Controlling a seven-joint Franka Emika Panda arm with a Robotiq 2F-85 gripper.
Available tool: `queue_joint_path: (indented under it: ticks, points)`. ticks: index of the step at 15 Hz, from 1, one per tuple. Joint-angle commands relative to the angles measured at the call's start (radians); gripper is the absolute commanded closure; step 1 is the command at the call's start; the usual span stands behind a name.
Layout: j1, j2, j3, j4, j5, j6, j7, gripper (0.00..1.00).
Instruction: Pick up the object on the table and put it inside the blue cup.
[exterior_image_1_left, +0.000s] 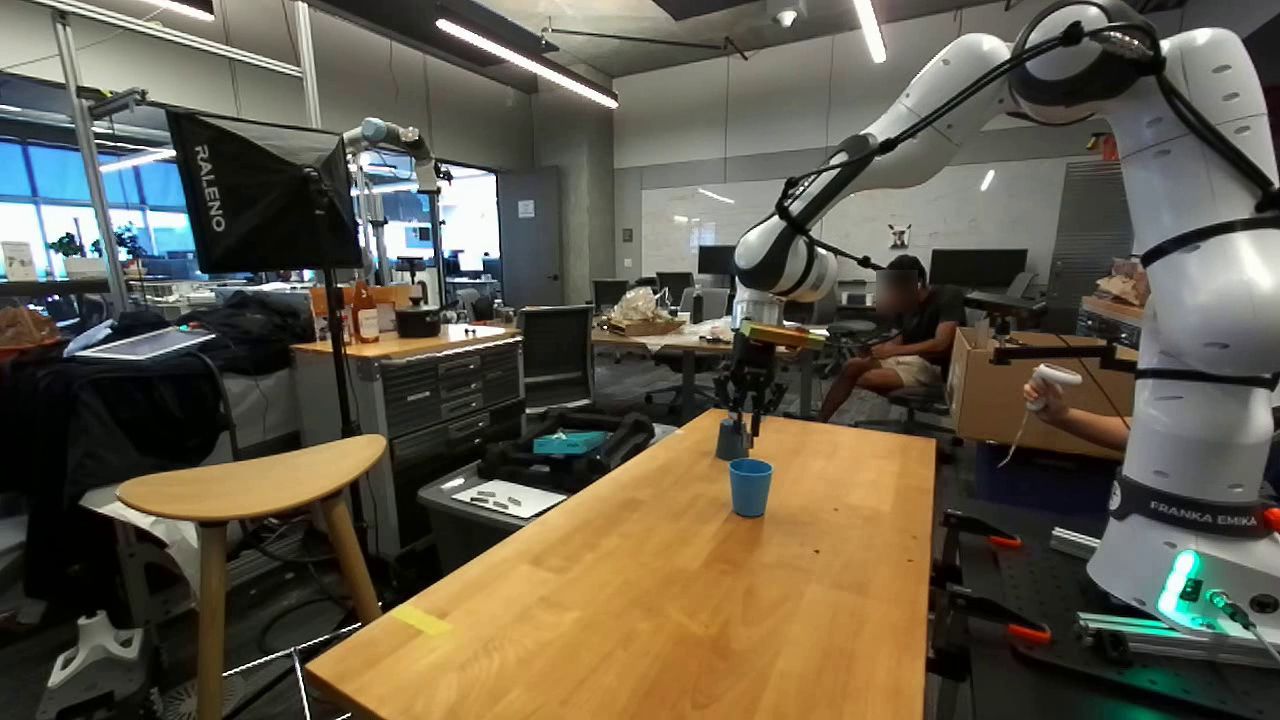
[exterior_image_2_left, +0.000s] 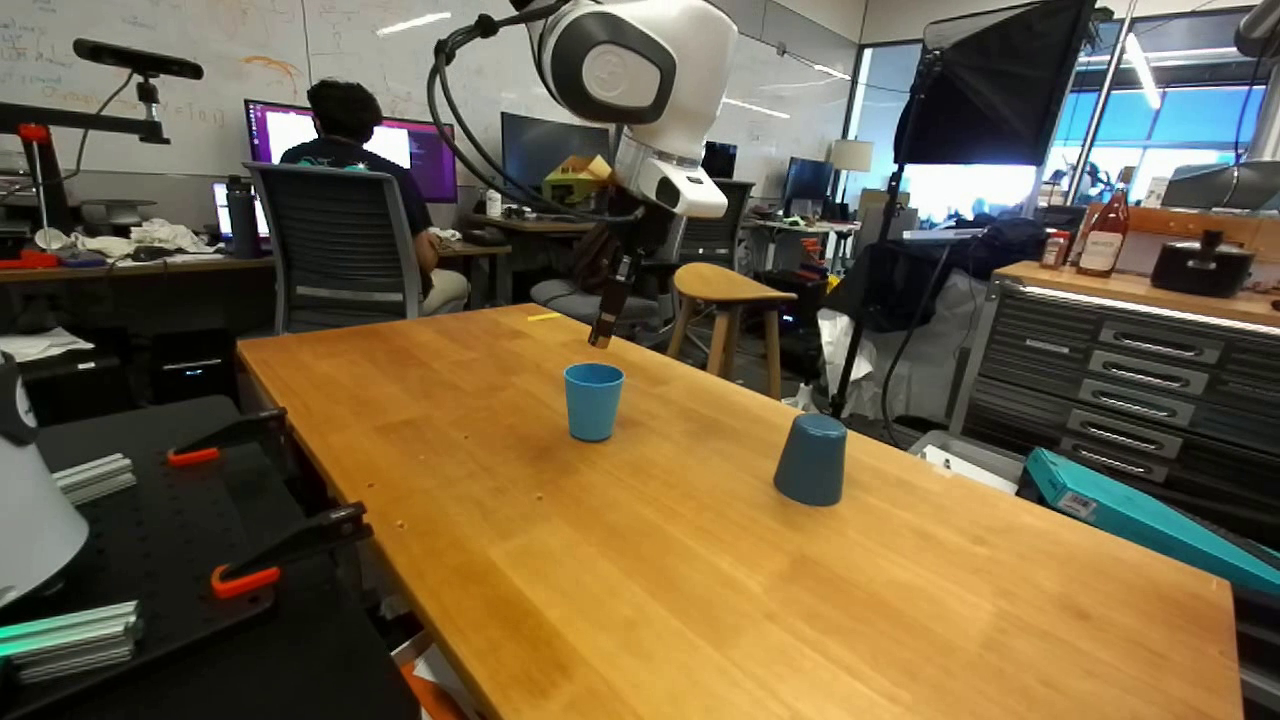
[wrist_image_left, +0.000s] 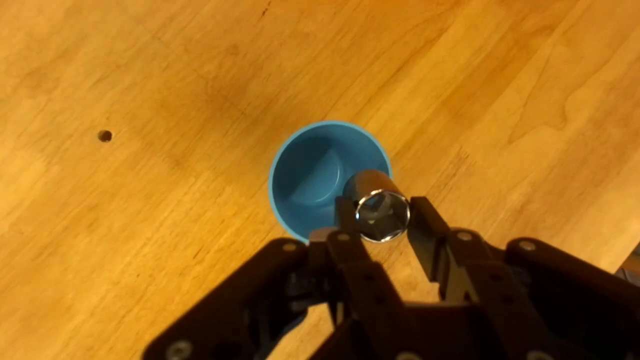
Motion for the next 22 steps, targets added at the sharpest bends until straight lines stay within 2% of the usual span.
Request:
queue_joint_path:
  ticks: [1, 16, 21, 22]
  points:
    - [0.018, 0.043, 0.002, 0.017, 0.026, 0.019, -0.013, 0.87]
    - [0.010, 0.224, -0.024, 0.038, 0.012, 0.121, 0.012, 0.87]
    - [0.007, 0.226, -0.034, 0.050, 0.006, 0.120, 0.021, 0.87]
    - [0.009, 0.219, -0.036, 0.047, 0.003, 0.118, 0.023, 0.78]
